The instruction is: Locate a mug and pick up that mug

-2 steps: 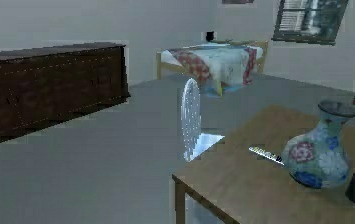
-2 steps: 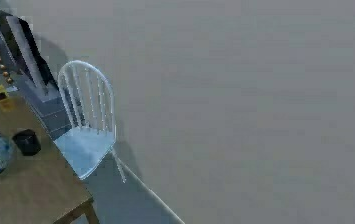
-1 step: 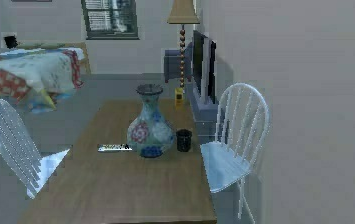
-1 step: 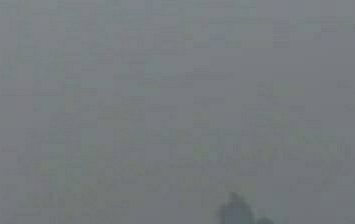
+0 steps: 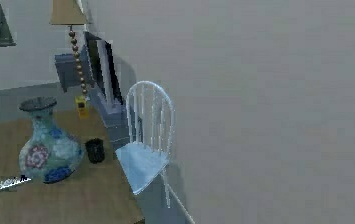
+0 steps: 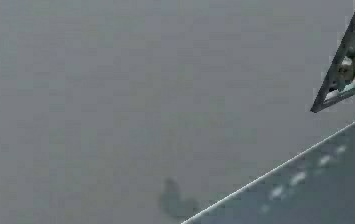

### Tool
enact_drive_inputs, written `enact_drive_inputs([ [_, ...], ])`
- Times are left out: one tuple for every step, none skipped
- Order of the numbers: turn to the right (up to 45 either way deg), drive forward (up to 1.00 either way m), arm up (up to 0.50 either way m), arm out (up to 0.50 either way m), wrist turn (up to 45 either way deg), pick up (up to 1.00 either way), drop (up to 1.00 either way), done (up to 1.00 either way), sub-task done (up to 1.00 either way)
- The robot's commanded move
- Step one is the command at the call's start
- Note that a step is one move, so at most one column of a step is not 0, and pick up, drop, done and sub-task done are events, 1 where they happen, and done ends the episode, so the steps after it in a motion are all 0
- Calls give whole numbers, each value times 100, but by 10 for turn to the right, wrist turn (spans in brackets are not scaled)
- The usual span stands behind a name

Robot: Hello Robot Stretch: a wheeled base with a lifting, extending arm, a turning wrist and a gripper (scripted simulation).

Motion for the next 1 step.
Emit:
enact_drive_inputs([
  [0,35,0,0,0,0,0,0,0],
])
